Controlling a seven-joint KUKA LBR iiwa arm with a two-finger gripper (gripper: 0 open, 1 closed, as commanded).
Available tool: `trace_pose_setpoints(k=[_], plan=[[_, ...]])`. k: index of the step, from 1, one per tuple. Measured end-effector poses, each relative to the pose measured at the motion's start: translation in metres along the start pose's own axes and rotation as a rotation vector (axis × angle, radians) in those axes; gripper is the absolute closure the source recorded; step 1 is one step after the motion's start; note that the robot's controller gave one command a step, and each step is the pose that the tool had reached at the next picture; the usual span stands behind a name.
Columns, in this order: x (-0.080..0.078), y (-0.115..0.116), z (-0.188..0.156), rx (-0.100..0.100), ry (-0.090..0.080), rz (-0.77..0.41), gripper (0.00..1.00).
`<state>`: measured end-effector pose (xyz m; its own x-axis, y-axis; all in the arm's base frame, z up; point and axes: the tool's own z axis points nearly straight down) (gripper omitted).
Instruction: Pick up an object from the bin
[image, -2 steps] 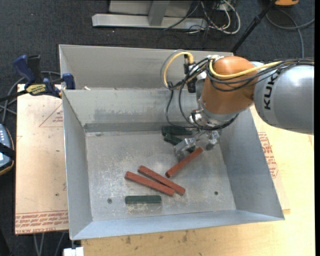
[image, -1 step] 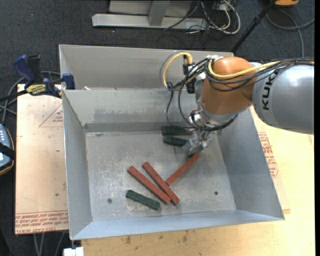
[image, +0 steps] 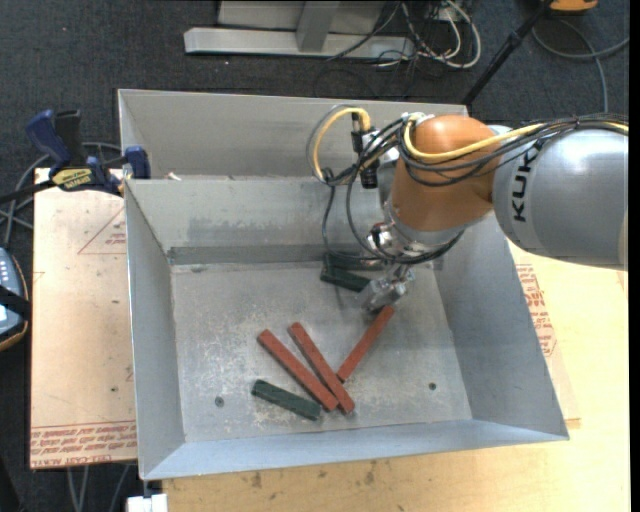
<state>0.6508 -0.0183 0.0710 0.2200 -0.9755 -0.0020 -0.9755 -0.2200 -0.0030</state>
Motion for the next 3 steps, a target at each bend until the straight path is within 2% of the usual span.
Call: trace_pose_setpoints(k=[1,2,3], plan=[[-0.043,0.017,-0.016,-0.002,-0.003,-0.062,1.0],[-0.016,0.01,-0.053,0.003,0.0,0.307,1.0],[0.017,0.084,-0.06,-0.003,0.002,0.628,1.0]])
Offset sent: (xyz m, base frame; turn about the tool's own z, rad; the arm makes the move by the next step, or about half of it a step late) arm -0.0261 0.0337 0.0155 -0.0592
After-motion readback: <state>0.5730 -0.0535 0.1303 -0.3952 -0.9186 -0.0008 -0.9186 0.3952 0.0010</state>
